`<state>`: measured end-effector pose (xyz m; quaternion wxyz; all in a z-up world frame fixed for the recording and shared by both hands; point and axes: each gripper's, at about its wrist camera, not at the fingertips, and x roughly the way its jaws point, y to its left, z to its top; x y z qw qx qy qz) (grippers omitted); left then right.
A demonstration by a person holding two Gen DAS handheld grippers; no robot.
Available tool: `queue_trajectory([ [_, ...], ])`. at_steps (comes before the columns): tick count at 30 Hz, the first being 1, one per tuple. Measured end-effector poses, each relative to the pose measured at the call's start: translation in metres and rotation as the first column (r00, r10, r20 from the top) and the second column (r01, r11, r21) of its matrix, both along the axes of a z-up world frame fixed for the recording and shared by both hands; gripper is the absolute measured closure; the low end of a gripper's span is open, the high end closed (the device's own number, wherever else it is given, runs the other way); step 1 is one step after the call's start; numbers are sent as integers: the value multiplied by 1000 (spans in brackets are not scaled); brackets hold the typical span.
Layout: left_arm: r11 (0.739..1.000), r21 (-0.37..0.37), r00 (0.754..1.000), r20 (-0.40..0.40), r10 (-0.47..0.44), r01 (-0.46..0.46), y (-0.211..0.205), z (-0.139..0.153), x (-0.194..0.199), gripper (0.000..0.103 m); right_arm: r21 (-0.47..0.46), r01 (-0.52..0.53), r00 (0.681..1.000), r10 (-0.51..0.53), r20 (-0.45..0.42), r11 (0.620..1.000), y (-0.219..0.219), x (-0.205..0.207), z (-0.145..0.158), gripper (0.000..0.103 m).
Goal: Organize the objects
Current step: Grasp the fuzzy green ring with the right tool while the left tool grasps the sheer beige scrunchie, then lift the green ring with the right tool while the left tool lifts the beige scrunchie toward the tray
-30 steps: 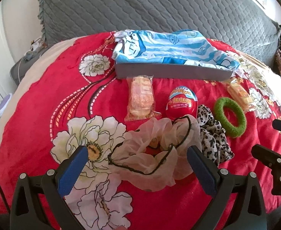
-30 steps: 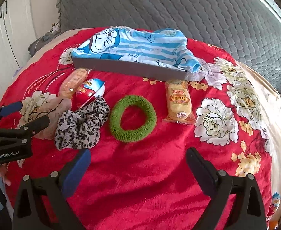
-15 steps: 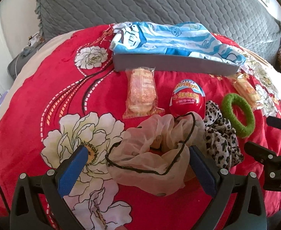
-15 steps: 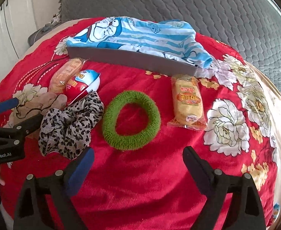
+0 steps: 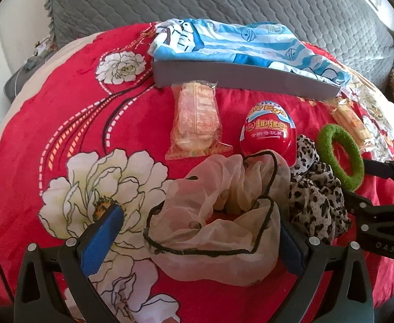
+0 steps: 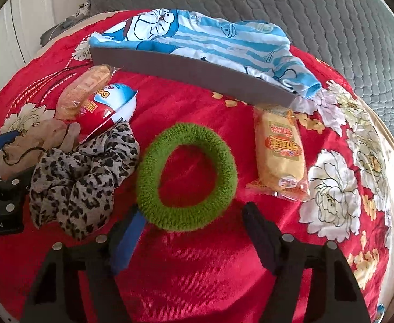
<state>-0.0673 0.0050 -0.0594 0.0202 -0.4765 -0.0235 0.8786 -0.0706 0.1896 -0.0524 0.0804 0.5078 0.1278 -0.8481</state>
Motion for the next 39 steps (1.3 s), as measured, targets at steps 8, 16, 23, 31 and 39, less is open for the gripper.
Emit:
queue_trajectory([
  [8,997,76,1000,4,-7,7,-3,-1,-1,6,-33,-13,1000,13,-3,999,0,-3,-2,45],
  [16,994,78,997,6,-79,78,8,1,1,30,-80,10,1000,-10,2,997,8,-6,-1,63],
  [23,991,96,995,1,-96,96,8,5,2,45,-102,11,1000,-10,11,995,11,-6,2,73],
  [31,985,105,991,-9,-137,137,13,9,5,72,-113,-1,1000,5,30,994,10,-4,5,79],
  [39,980,129,988,-11,-151,152,12,11,6,83,-153,-3,998,12,56,988,13,-1,10,81],
])
